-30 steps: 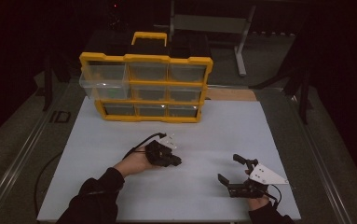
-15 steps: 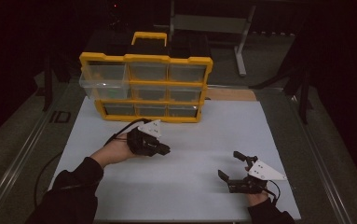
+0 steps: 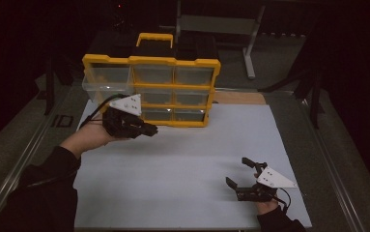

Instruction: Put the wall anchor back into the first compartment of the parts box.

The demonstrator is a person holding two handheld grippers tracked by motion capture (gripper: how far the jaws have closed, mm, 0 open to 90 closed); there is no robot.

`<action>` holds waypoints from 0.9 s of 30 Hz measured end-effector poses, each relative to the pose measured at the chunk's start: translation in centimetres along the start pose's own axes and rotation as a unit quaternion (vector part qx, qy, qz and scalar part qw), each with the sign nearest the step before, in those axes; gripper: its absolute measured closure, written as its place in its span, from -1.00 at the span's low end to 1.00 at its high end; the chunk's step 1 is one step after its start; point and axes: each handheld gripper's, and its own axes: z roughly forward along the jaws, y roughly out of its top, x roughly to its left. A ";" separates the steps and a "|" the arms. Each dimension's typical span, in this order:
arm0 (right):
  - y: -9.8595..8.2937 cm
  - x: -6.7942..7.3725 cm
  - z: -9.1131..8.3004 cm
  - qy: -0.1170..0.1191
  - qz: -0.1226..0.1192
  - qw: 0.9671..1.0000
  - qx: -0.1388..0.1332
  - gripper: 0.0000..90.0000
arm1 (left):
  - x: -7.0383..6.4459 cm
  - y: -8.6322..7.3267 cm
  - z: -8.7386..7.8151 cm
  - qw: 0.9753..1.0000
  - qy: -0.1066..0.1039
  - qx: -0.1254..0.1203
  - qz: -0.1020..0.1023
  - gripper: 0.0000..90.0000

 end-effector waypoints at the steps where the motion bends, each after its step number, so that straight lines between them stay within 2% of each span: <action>1: 0.0 0.1 0.0 0.001 0.000 1.000 0.000 -0.81 | 0.2 0.2 -0.5 1.000 0.004 -0.003 -0.001 0.85; 4: 0.1 0.2 0.1 0.002 -0.001 1.000 0.001 -0.81 | 0.5 0.9 -2.0 1.000 0.018 -0.012 0.001 0.85; 6: 0.1 0.2 0.1 0.002 -0.003 1.000 0.002 -0.81 | 0.6 1.3 -3.0 0.999 0.035 -0.020 0.007 0.85; 8: 0.1 0.2 0.1 0.002 -0.002 1.000 0.002 -0.81 | 0.7 1.5 -3.4 0.999 0.039 -0.025 0.005 0.85; 9: 0.1 0.2 0.1 0.001 -0.002 1.000 0.002 -0.81 | 0.8 1.8 -4.2 0.998 0.057 -0.030 0.013 0.85; 11: 0.2 0.2 0.0 -0.001 -0.004 1.000 0.001 -0.81 | 1.0 2.1 -4.8 0.997 0.063 -0.038 0.012 0.85; 13: 0.1 0.1 0.0 -0.001 -0.004 1.000 0.001 -0.81 | 1.4 2.4 -5.8 0.996 0.080 -0.041 0.015 0.85; 16: 0.1 0.1 0.0 0.000 -0.003 1.000 0.000 -0.81 | 1.8 2.5 -6.6 0.995 0.089 -0.044 0.014 0.85; 21: 0.1 0.1 0.0 0.002 -0.003 1.000 0.000 -0.81 | 3.1 2.4 -8.7 0.992 0.111 -0.055 -0.002 0.85; 27: 0.1 0.1 0.1 0.002 0.000 1.000 0.002 -0.81 | 4.2 2.3 -11.0 0.987 0.136 -0.084 -0.025 0.85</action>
